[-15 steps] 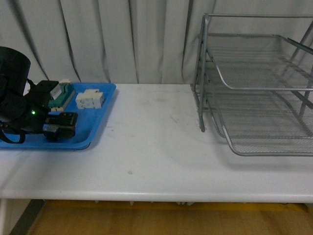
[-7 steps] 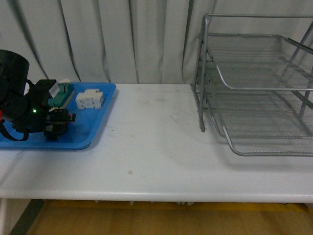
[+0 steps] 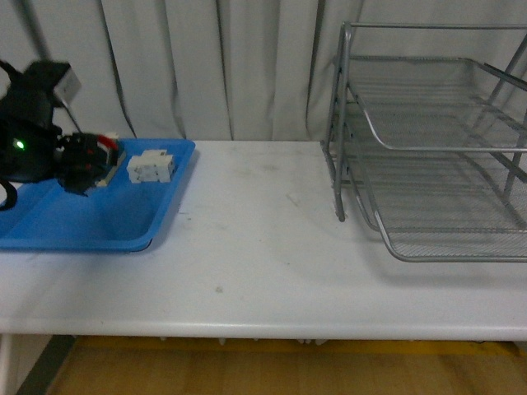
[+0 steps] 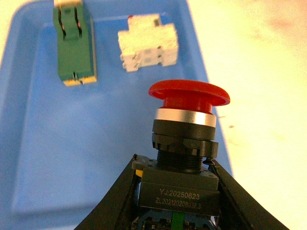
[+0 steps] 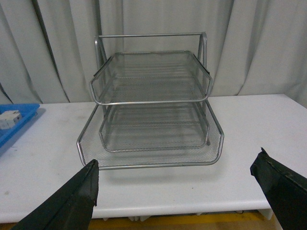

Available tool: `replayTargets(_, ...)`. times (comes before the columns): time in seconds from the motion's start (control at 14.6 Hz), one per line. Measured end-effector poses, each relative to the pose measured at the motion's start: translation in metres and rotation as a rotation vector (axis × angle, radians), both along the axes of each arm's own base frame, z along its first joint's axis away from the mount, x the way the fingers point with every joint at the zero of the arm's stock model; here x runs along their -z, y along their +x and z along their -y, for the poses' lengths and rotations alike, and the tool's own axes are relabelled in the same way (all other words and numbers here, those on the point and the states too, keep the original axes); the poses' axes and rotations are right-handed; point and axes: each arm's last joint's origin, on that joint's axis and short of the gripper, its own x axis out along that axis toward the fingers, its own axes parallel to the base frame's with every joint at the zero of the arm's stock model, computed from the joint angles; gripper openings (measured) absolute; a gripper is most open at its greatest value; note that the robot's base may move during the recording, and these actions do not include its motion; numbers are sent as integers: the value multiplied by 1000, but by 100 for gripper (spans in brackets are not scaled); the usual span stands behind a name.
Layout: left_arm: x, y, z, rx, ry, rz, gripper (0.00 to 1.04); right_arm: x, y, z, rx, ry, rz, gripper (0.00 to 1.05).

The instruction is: Place button on rack with both arms

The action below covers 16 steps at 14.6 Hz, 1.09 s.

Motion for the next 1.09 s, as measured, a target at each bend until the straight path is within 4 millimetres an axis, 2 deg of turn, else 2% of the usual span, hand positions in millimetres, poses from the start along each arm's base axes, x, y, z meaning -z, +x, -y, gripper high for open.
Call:
replayTargets(0.07, -21, -26, 8, 16, 16, 49, 36, 0, 0, 0, 0, 0, 1, 98)
replayTargets(0.14, -37, -63, 12, 22, 21, 50, 36, 0, 0, 0, 0, 0, 1, 98)
replayTargets(0.34, -58, -161, 4, -53, 48, 9, 36, 0, 0, 0, 0, 0, 1, 98)
replayTargets(0.48, -73, -217, 10, -75, 53, 32, 36, 0, 0, 0, 0, 0, 1, 98)
replayTargets(0.55, -79, -234, 16, -73, 64, 57, 36, 0, 0, 0, 0, 0, 1, 98)
replayTargets(1.09, -80, -236, 15, -104, 69, 62, 36, 0, 0, 0, -1, 0, 1, 98)
